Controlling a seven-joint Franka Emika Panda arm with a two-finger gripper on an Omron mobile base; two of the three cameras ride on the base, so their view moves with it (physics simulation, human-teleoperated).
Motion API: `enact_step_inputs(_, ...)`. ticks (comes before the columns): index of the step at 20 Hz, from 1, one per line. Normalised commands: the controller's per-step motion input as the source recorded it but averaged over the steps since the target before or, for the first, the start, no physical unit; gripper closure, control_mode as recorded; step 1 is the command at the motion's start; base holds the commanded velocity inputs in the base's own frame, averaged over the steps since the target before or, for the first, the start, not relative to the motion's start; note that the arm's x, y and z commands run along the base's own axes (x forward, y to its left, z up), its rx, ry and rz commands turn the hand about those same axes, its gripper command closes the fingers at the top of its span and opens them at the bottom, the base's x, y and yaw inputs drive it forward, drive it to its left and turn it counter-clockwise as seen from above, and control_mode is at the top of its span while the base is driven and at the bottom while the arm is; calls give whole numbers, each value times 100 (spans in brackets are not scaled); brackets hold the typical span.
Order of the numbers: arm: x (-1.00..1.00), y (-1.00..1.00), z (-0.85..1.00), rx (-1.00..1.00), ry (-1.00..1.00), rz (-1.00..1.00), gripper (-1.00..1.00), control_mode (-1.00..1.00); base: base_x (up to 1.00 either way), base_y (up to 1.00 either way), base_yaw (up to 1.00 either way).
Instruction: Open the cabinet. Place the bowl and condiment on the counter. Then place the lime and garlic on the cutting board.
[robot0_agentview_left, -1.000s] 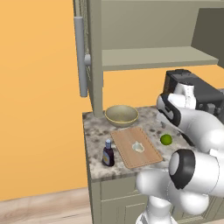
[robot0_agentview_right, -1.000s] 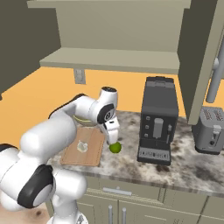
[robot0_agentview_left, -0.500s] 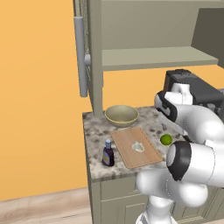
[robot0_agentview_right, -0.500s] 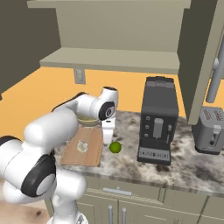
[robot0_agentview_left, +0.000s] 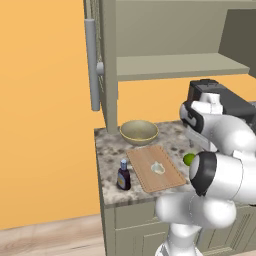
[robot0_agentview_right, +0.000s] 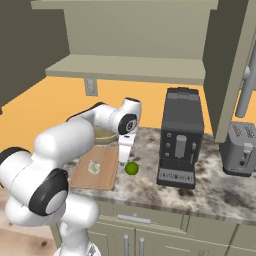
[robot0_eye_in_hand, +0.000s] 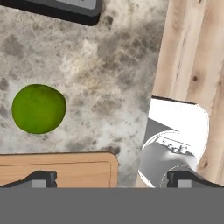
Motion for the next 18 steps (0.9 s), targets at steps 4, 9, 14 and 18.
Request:
enact_step_inputs(4, 0, -2, -7, 0, -1, -13, -100, -100, 0, 0, 0)
enact_step_inputs(9, 0, 0, -2, 0, -7, -10, -100, -100, 0, 0, 0)
enact_step_inputs(14, 0, -1, 0, 0, -9, -2, -100, -100, 0, 0, 0)
enact_step_inputs(18, 0, -5, 0, 0, -2, 2, -100, -100, 0, 0, 0)
